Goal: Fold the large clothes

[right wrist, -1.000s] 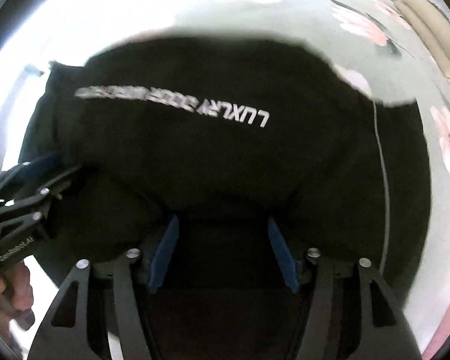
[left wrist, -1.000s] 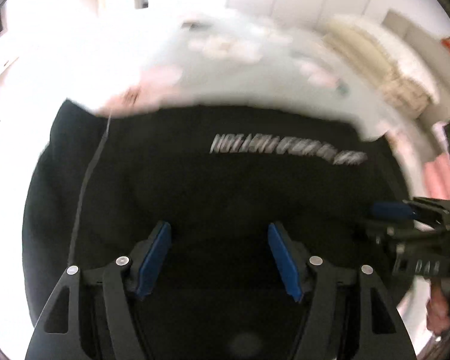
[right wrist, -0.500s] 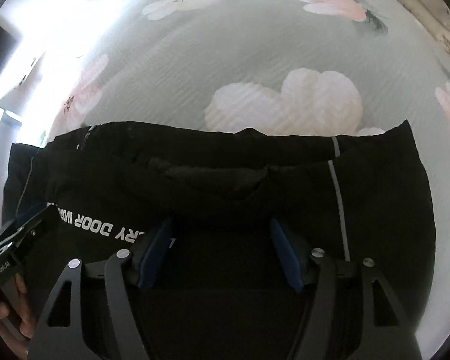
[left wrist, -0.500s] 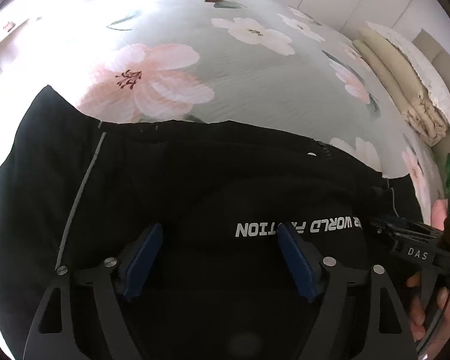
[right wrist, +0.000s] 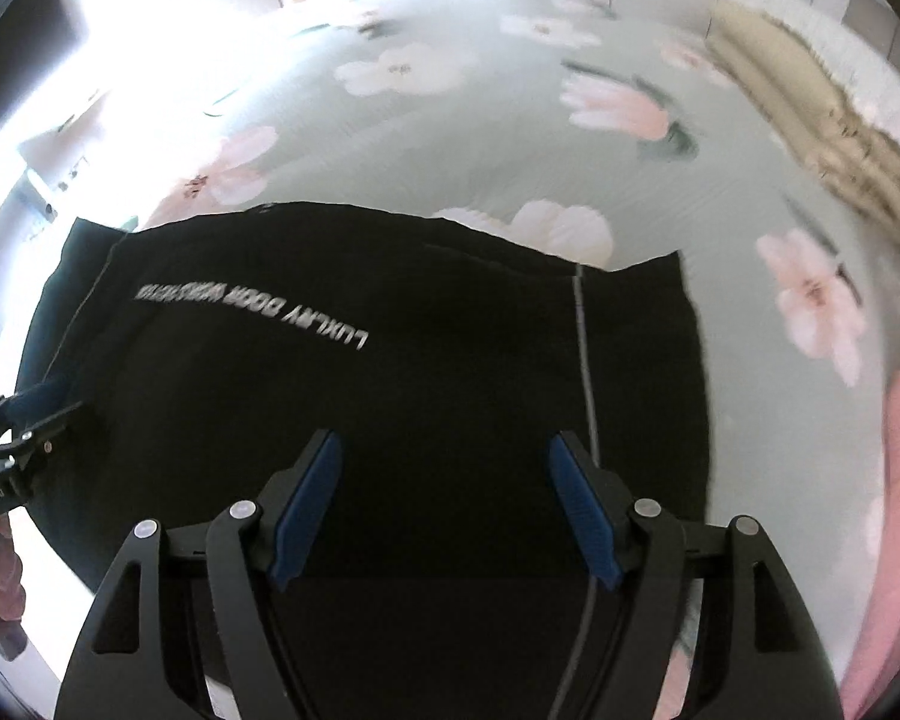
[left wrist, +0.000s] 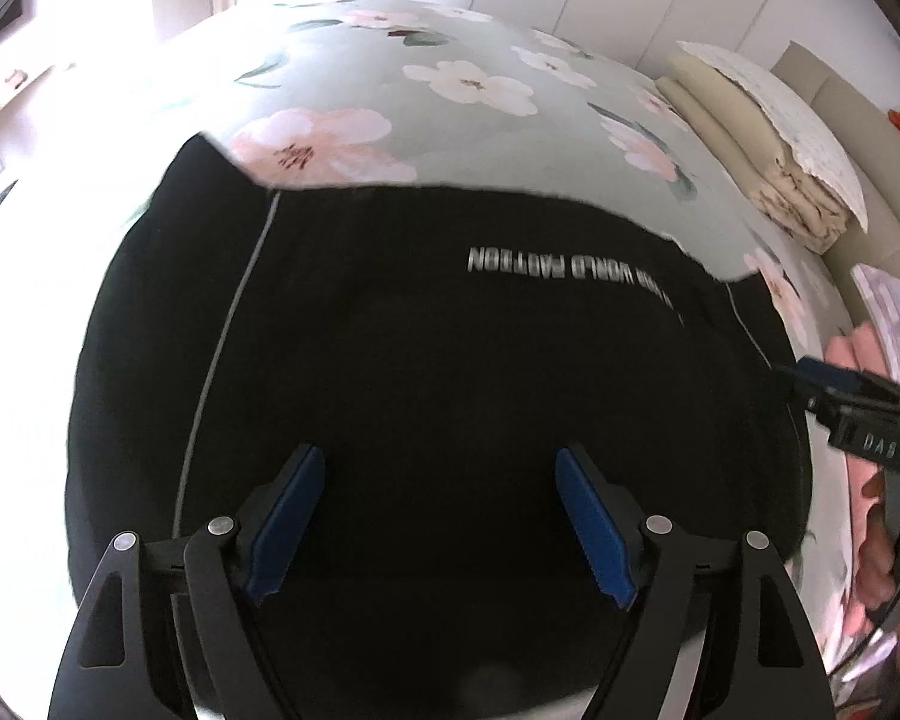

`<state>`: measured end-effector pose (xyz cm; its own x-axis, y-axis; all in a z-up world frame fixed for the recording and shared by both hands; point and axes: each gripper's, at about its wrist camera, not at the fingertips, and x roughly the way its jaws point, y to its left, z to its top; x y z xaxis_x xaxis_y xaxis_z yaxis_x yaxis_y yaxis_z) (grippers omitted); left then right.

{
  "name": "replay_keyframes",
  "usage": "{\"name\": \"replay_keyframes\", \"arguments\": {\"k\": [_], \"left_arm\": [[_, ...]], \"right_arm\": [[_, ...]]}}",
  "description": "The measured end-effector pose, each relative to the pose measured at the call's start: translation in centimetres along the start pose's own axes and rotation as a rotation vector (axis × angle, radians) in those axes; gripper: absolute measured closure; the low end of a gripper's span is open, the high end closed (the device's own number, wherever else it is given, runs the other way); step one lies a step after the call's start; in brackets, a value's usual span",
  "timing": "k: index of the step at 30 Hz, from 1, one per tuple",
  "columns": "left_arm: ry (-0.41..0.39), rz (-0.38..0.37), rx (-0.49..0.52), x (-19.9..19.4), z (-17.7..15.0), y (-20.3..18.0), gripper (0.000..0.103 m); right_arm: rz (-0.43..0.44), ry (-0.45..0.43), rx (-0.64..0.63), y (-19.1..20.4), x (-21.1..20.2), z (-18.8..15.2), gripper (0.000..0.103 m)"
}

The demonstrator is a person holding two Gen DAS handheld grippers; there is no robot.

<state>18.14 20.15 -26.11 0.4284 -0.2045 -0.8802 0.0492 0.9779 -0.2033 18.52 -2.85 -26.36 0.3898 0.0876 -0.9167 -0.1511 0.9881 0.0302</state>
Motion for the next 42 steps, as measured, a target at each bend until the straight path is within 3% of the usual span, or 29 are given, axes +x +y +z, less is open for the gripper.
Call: {"name": "replay_keyframes", "arguments": {"k": [3,9,15,19,22,25,28,29,31,34,37,42], "left_arm": [[0.001,-0.002,-0.032,-1.2,-1.7,0.5,0.022],[-0.011,0.013,-0.111,-2.5,-3.5,1.9,0.022],[-0.015,0.120,-0.201,-4.1,-4.5,6.6,0.022],[-0.041,0.129,-0.275,-5.6,-4.4,10.3,0.022],[-0.035,0.039,-0.294,-5.8,-2.8,12.5,0.022],[0.018,-0.105,-0.317,-4.1,-0.6,15.5,0.022],[0.083,-0.144,-0.379,-1.6,0.7,18.5,0.022],[0.116,-0.196,-0.418,-0.4,0.9,19.5,0.022],[0.194,-0.329,-0.485,2.4,0.8,20.9,0.022],[0.239,-0.396,-0.515,4.6,-0.5,21.1,0.022],[0.247,-0.525,-0.593,6.3,-1.3,22.0,0.022],[0.255,-0.644,-0.633,7.8,-1.8,22.2,0.022]], "right_arm": [[-0.013,0.000,-0.011,0.1,-1.4,-1.0,0.028],[-0.037,0.052,0.002,-0.8,-0.4,-2.9,0.028],[-0.067,0.094,-0.016,-3.2,0.5,-5.4,0.028],[0.035,0.122,0.093,-7.9,0.3,-6.9,0.028],[0.109,0.124,0.165,-10.6,0.3,-6.7,0.023],[0.211,0.121,0.244,-12.9,1.4,-5.7,0.019],[0.276,0.149,0.290,-14.5,4.1,-5.2,0.016],[0.313,0.160,0.311,-14.9,5.0,-5.2,0.014],[0.398,0.181,0.365,-15.6,6.5,-5.4,0.010],[0.494,0.205,0.431,-16.5,8.7,-6.0,0.002],[0.581,0.220,0.470,-17.2,10.3,-6.6,0.000],[0.684,0.208,0.377,-17.0,10.7,-6.6,0.000]]}}
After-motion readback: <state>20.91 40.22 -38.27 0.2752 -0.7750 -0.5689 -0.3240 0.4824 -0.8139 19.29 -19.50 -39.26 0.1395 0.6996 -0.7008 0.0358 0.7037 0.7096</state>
